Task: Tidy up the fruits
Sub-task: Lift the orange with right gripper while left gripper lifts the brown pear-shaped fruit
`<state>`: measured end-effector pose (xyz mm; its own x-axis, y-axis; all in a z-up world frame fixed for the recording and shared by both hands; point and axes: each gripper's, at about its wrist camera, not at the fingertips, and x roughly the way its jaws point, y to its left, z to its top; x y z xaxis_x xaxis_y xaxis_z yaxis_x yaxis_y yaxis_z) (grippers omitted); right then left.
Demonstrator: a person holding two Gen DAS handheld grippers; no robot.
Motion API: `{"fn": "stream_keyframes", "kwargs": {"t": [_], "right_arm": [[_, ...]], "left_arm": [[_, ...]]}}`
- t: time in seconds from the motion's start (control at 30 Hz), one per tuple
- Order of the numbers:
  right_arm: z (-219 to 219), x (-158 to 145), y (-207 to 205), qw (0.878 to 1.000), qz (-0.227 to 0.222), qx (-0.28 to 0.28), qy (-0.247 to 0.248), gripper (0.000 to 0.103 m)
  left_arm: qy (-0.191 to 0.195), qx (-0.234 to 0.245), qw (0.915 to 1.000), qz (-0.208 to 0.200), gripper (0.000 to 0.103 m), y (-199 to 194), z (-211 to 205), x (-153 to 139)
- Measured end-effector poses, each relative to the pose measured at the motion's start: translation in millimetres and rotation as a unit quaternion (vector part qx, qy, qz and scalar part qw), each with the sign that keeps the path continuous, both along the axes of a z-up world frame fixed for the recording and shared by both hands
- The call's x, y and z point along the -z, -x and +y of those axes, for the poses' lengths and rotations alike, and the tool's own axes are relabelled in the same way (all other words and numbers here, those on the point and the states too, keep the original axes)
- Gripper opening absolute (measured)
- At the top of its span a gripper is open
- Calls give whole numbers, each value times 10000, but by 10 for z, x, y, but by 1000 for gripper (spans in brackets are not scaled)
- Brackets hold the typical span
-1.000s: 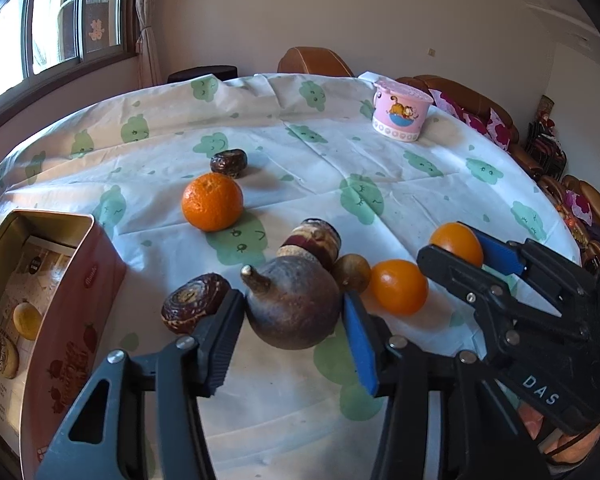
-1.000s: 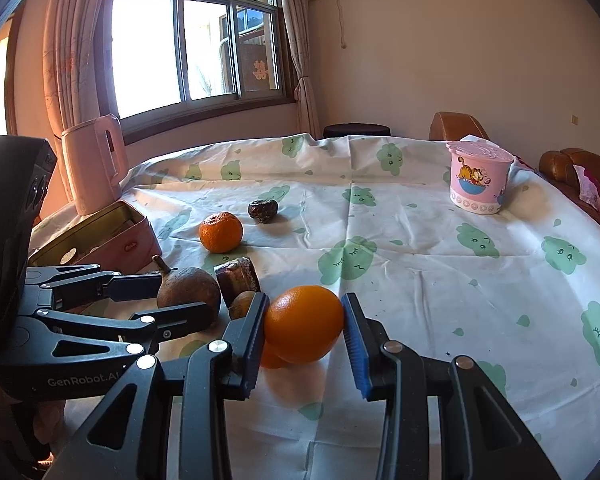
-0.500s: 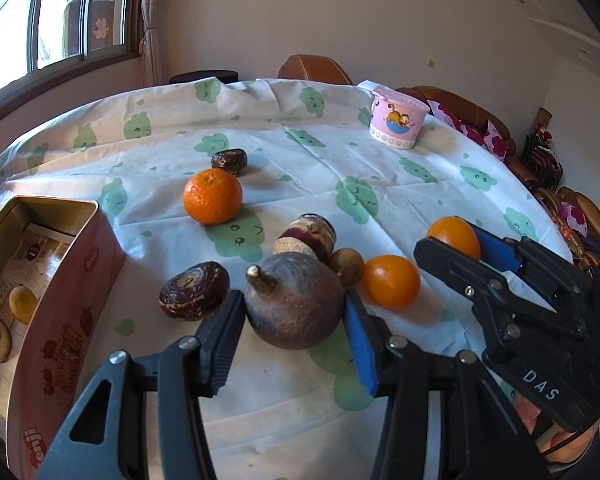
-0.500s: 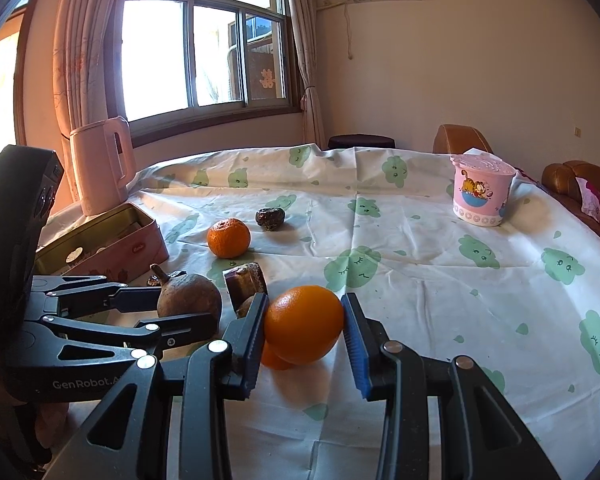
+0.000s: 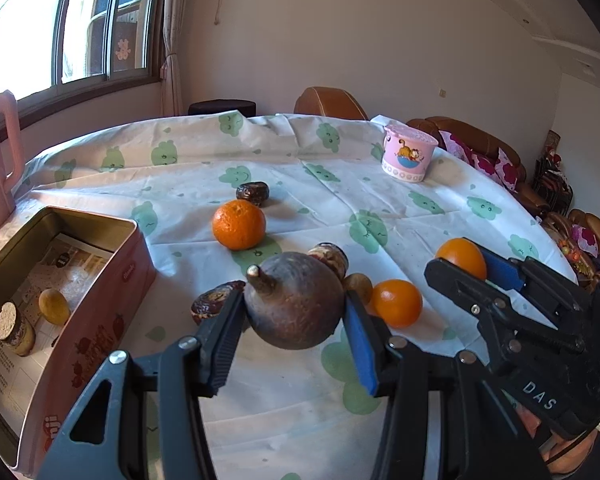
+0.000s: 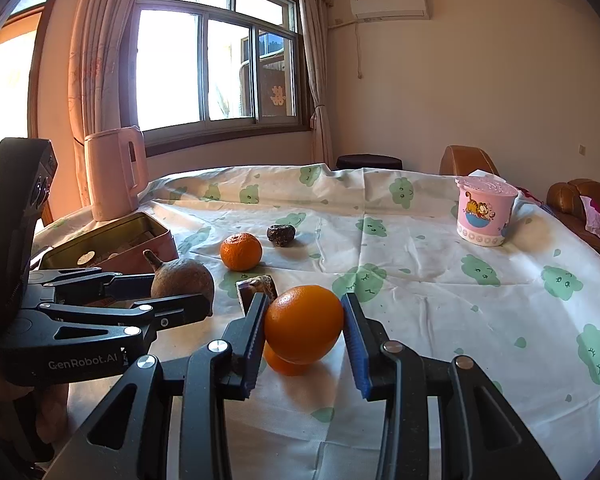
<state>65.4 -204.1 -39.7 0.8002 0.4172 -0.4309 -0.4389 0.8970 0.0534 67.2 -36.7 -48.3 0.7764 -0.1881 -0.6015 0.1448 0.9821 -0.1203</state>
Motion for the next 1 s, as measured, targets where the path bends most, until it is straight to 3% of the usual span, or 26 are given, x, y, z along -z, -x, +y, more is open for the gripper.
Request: {"fn": "stream_keyframes", "kwargs": {"t": [1.0], "right_arm": [[-38,-34,120,9990,-431,-30,-103,39]], "left_arm": [[-134,-280,9971,-698,51,229,19,-117]]}}
